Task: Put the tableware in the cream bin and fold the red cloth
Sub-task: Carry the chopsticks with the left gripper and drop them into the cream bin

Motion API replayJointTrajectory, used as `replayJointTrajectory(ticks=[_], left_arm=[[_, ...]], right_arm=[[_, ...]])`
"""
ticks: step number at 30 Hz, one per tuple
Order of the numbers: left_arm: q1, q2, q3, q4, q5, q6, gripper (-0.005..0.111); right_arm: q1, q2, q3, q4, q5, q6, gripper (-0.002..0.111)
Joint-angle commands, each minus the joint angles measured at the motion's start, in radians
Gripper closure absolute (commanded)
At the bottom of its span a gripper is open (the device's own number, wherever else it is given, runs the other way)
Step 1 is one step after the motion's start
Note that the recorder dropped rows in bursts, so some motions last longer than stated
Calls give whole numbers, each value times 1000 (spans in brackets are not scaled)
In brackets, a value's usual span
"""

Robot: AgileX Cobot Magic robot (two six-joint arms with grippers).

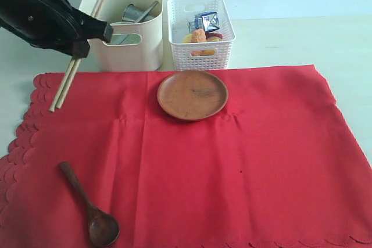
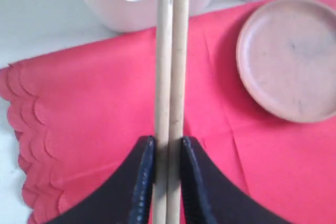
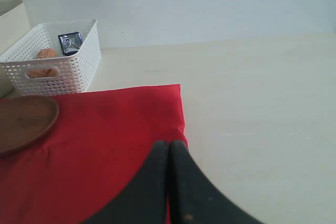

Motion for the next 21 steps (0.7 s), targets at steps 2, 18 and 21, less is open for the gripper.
replayJointTrajectory(ticks=[2,18,21], left_arm=[[77,-18,-53,6,-145,19,107],[163,165,-231,8,-635,42,107],[165,255,-309,8,-652,57,107]], right_arm=[[-4,-6,4,-6,-8,-2,108],[-4,-6,4,-4,-8,-2,108],[-4,-6,4,-6,-8,-2,108]])
